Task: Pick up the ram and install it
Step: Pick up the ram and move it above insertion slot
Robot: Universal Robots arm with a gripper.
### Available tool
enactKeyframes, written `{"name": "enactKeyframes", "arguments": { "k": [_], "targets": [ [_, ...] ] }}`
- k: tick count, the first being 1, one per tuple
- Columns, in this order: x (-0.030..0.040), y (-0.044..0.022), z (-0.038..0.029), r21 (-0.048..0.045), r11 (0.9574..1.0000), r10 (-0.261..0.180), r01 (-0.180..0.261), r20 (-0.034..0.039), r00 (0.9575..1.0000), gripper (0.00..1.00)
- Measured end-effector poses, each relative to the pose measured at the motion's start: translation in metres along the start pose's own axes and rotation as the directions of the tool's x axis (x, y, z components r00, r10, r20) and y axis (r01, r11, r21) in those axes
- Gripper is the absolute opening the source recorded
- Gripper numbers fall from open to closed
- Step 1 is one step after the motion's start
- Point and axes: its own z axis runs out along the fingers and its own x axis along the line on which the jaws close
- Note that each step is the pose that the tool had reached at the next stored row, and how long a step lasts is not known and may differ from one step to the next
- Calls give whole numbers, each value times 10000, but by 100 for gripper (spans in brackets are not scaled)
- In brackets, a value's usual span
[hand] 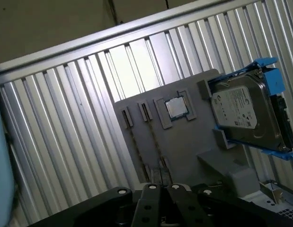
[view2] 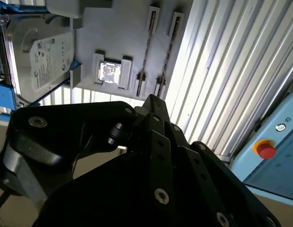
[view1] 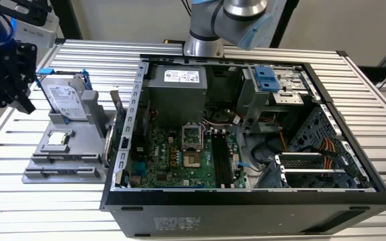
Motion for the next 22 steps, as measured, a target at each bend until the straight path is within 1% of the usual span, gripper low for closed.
{"name": "enactKeyframes", "arguments": {
  "k": [1, 3, 5, 6, 10, 11, 14, 16, 20, 22],
  "targets": [
    [-1, 0, 1, 78, 9999, -93, 92, 26, 10000, 0],
    [-2, 1, 5, 198, 9995, -261, 260, 62, 9996, 0],
    [-3, 1, 10, 274, 9989, -392, 389, 86, 9992, 0],
    [-4, 1, 12, 292, 9986, -454, 451, 92, 9989, 0],
    [-5, 3, 19, 286, 9970, -722, 719, 90, 9973, 0],
    [-5, 3, 19, 278, 9960, -852, 849, 86, 9963, 0],
    [-9, 4, 21, 249, 9911, -1314, 1311, 77, 9913, 0],
    [-9, 4, 21, 243, 9896, -1423, 1421, 74, 9898, 0],
    [-9, 4, 21, 238, 9885, -1493, 1491, 74, 9888, 0],
    [-10, 4, 21, 229, 9866, -1619, 1617, 72, 9868, 0]
  ]
}}
